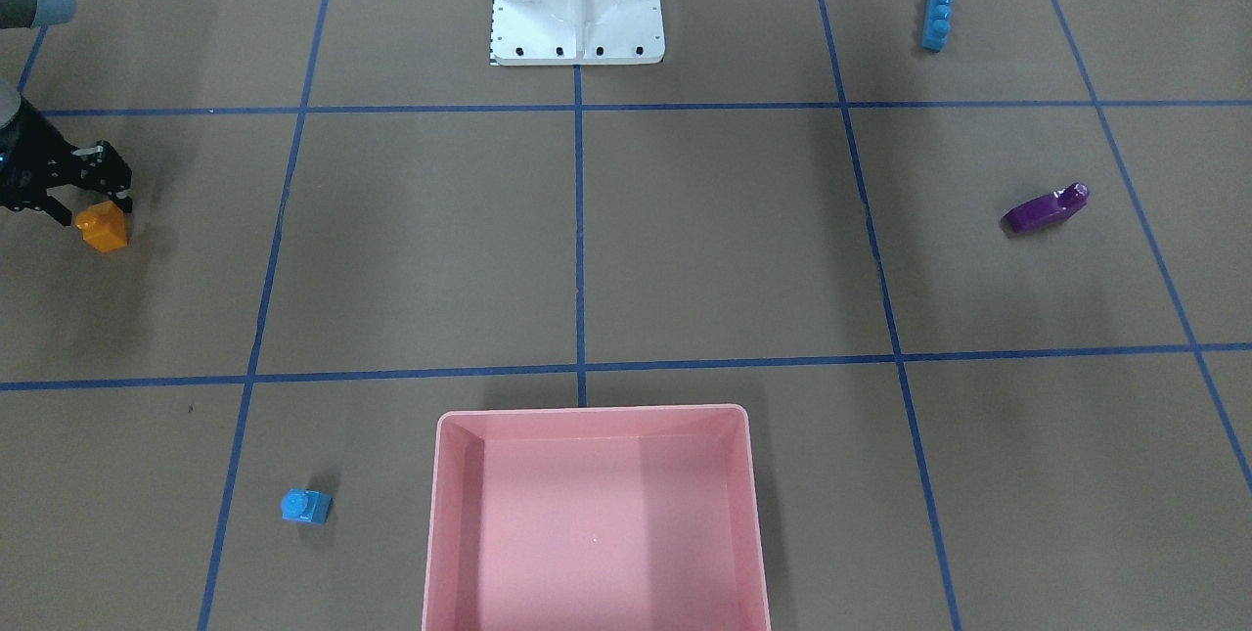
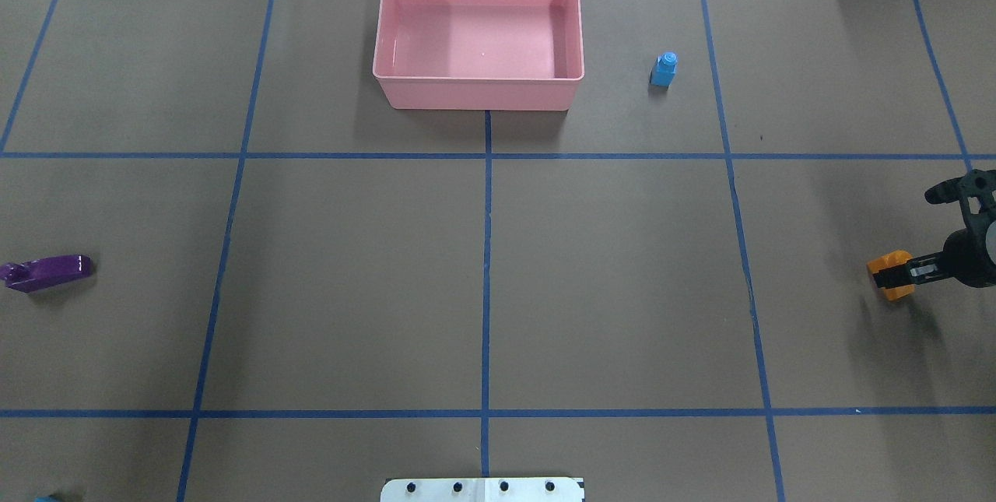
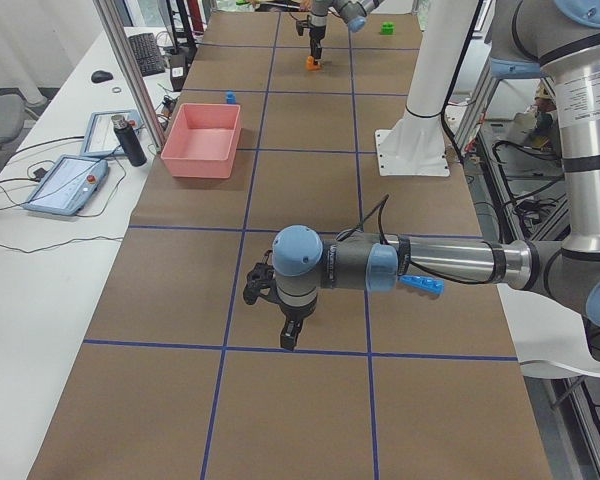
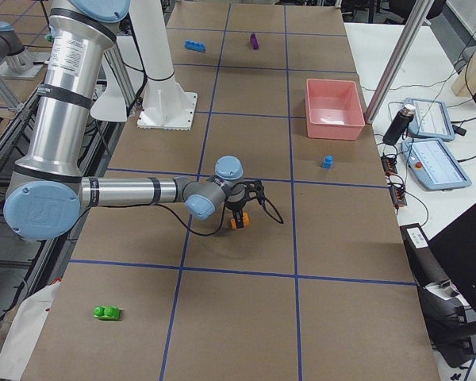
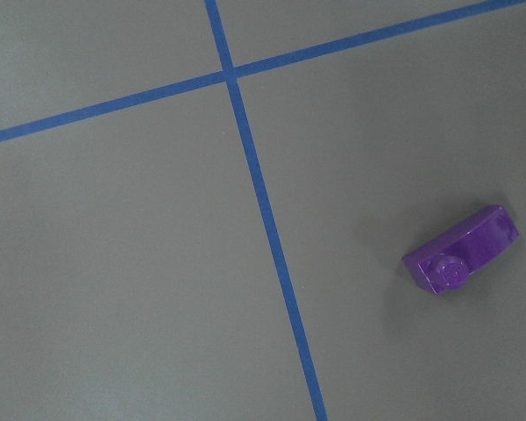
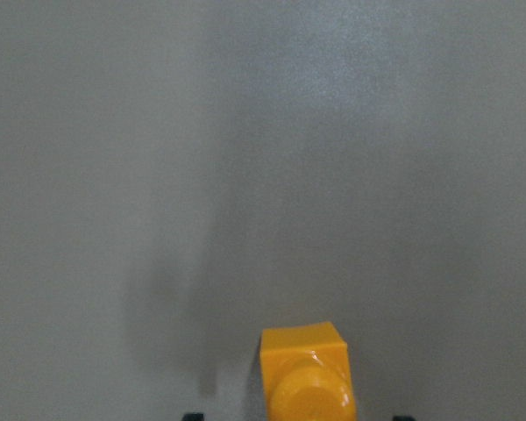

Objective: Put all blocks into box

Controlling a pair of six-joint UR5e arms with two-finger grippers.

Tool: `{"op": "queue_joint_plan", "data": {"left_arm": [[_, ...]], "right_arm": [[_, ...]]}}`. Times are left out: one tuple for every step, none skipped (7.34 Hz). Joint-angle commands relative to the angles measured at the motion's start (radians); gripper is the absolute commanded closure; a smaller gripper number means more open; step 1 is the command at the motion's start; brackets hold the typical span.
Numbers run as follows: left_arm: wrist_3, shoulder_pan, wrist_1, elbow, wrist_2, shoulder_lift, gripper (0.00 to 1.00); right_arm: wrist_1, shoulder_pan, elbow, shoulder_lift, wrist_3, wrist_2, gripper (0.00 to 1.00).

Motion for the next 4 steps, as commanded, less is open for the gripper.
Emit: {"op": "queue_joint_plan", "data": {"left_arm": [[0.000, 0.000, 0.000, 0.000, 0.000, -0.001, 0.00], [0.000, 0.000, 0.000, 0.000, 0.000, -0.001, 0.00], [0.000, 0.000, 0.000, -0.001, 0.000, -0.001, 0.00], [0.000, 0.000, 0.000, -0.001, 0.000, 0.001, 0.00]], "right_arm": [[0.000, -0.008, -0.015, 0.000, -0.002, -0.011, 0.42], [0.000, -0.008, -0.015, 0.003, -0.005, -0.011, 0.68], [0.000, -0.008, -0.017, 0.005, -0.005, -0.011, 0.97], [0.000, -0.007, -0.008, 0.008, -0.002, -0.011, 1.00]]}}
